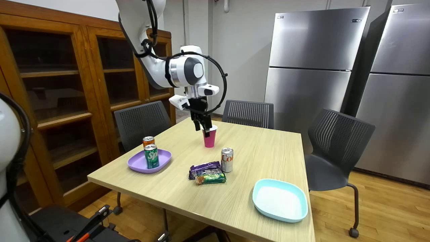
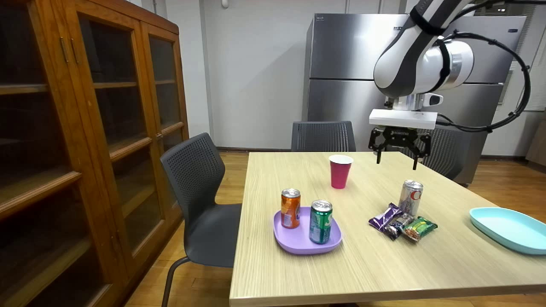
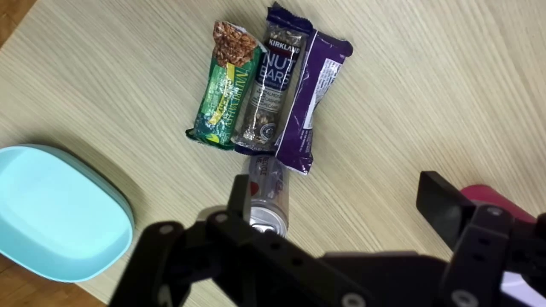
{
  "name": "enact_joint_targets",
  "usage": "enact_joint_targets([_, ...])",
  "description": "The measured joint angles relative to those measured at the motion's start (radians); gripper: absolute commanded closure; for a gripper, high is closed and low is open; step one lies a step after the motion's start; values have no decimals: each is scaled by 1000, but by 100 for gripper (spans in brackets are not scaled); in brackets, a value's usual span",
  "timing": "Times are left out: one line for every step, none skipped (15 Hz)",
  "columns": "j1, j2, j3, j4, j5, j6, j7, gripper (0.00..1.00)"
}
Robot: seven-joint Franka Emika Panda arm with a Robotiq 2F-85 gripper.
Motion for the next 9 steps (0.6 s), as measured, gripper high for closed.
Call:
enact_joint_targets([-11,2,0,0,9,0,-13,0])
enact_joint_targets([-21,5,0,0,18,0,-24,0])
enact_joint_targets([-31,9,0,0,27,0,-32,0])
enact_joint_targets([-39,14,0,1,37,1,-41,0])
enact_joint_targets([-47,21,0,2,47,2,-49,0])
enact_joint_targets([-55,29,0,6,54,2,-55,0])
enact_joint_targets([-62,39,-1,10,59,2,-57,0])
enact_joint_targets([-68,50,-2,17,61,2,-58,0])
enact_joint_targets([-72,62,-3,26,63,2,-58,0])
